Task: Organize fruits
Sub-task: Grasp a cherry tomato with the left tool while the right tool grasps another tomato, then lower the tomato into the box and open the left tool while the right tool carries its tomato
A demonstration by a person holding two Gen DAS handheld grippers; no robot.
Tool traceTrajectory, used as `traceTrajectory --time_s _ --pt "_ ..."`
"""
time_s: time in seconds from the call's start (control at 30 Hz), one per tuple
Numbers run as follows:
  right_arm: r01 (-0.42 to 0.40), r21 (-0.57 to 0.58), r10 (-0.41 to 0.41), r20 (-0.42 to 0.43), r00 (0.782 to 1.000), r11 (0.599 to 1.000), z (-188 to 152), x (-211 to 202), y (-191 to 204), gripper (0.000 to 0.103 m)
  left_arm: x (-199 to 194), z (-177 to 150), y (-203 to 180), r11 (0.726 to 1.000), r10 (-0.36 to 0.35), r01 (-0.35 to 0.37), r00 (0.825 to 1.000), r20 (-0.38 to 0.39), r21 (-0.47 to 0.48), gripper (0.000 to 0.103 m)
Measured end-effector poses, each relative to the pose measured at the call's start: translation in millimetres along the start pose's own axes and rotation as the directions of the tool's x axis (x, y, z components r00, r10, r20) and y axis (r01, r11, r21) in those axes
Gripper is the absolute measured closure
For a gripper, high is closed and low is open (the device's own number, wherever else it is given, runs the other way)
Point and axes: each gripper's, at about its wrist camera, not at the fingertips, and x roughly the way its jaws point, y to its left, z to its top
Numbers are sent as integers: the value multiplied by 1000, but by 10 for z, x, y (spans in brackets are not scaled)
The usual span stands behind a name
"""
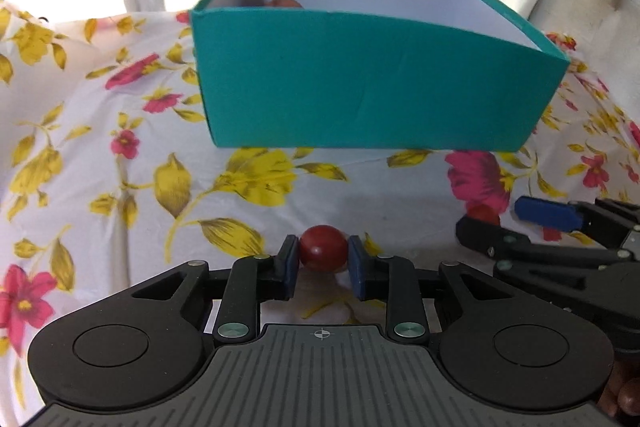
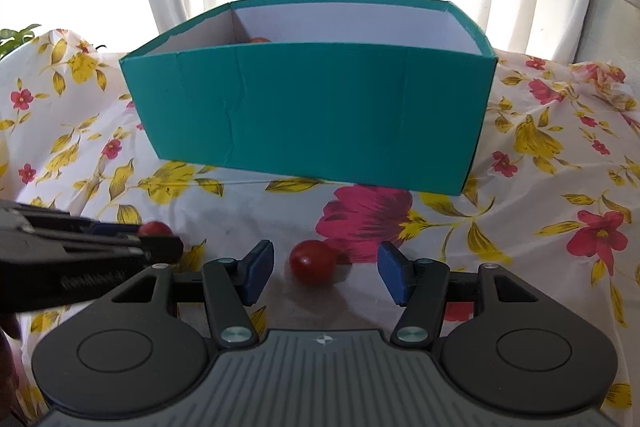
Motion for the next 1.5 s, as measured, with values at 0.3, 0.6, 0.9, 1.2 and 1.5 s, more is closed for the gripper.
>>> traceTrajectory --time_s 0.3,0.6,0.9,1.2,1.5 --pt "-7 -49 6 -28 1000 999 -19 98 107 77 -140 130 39 999 -25 26 1000 9 -32 74" --pt "9 -42 -8 17 1000 999 46 -54 53 78 -365 324 -59 999 -39 40 998 54 -20 73" --pt "22 13 -24 125 992 1000 309 -444 -172 78 -583 927 -270 999 46 -47 986 161 2 73" --pt "43 67 -54 180 982 997 478 -681 -413 78 -506 1333 -467 996 86 -89 974 208 6 73" --pt "69 81 -84 198 977 994 529 -759 -521 78 -262 1498 -496 994 102 -107 973 207 12 73"
